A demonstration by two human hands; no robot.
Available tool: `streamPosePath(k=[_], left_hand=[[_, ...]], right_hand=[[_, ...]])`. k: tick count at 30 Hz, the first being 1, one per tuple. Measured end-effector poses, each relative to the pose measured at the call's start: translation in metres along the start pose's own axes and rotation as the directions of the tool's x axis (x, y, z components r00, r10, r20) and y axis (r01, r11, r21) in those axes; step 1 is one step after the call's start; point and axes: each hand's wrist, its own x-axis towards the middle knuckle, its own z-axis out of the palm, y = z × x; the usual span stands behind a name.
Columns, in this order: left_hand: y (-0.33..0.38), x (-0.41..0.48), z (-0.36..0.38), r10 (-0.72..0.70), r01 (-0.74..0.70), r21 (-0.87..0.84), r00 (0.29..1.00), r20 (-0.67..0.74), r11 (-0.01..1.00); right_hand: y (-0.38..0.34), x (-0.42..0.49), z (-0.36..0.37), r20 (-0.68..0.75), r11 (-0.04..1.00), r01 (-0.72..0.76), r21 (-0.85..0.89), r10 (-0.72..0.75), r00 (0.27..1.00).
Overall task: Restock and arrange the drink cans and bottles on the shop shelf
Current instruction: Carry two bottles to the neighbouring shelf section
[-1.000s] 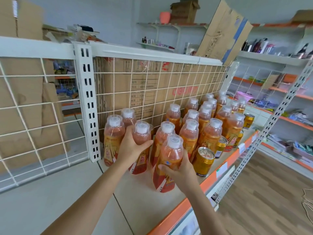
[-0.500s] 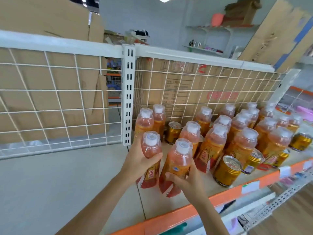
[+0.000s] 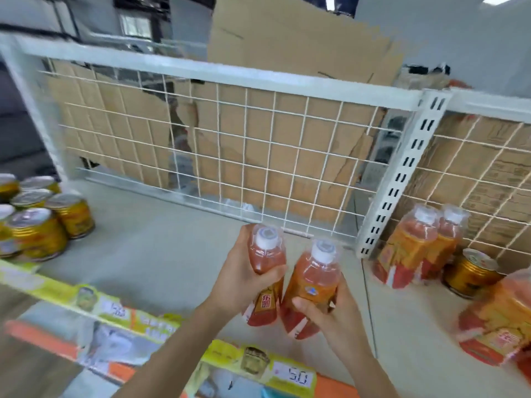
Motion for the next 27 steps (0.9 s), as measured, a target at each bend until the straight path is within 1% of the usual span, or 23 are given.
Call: streamPosePath(k=[4, 7, 10, 14, 16, 19, 22, 25, 27], left_hand=[[-0.013, -0.002, -0.062, -0.005, 0.013, 0.07, 0.992, -0.122, 0.997], [-0.024, -0.001, -0.109, -0.015, 0.033, 0.091, 0.982, -0.189, 0.995], [-0.036, 0.003, -0.153, -0.039, 0.063, 0.104, 0.976, -0.216, 0.993], [-0.049, 0.012, -0.199, -0.055, 0.078, 0.102, 0.975, -0.214, 0.992], [-0.056, 0.015, -0.215, -0.053, 0.073, 0.098, 0.98, -0.191, 0.993], [-0.068, 0.016, -0.229, -0.105, 0.108, 0.035, 0.992, -0.077, 0.994], [-0.079, 0.014, -0.235, -0.141, 0.141, -0.011, 0.99, 0.014, 0.99], [-0.085, 0.016, -0.243, -0.119, 0.123, -0.03, 0.988, 0.094, 0.992], [-0.083, 0.018, -0.25, -0.114, 0.123, -0.043, 0.979, 0.172, 0.991]], right_hand=[[-0.017, 0.021, 0.059, 0.135, 0.998, 0.06, -0.015, -0.058, 0.989], [-0.029, 0.038, 0.107, 0.188, 0.996, 0.086, -0.008, -0.083, 0.979], [-0.04, 0.053, 0.152, 0.218, 0.994, 0.11, -0.014, -0.104, 0.97], [-0.055, 0.066, 0.201, 0.219, 0.991, 0.131, -0.024, -0.122, 0.968], [-0.059, 0.07, 0.22, 0.191, 0.99, 0.136, -0.038, -0.126, 0.973], [-0.061, 0.077, 0.238, 0.122, 0.992, 0.122, -0.036, -0.117, 0.986], [-0.062, 0.081, 0.245, 0.081, 0.992, 0.115, 0.052, -0.119, 0.99], [-0.062, 0.08, 0.254, 0.048, 0.987, 0.114, 0.115, -0.121, 0.992], [-0.061, 0.078, 0.261, 0.036, 0.983, 0.102, 0.153, -0.109, 0.993]])
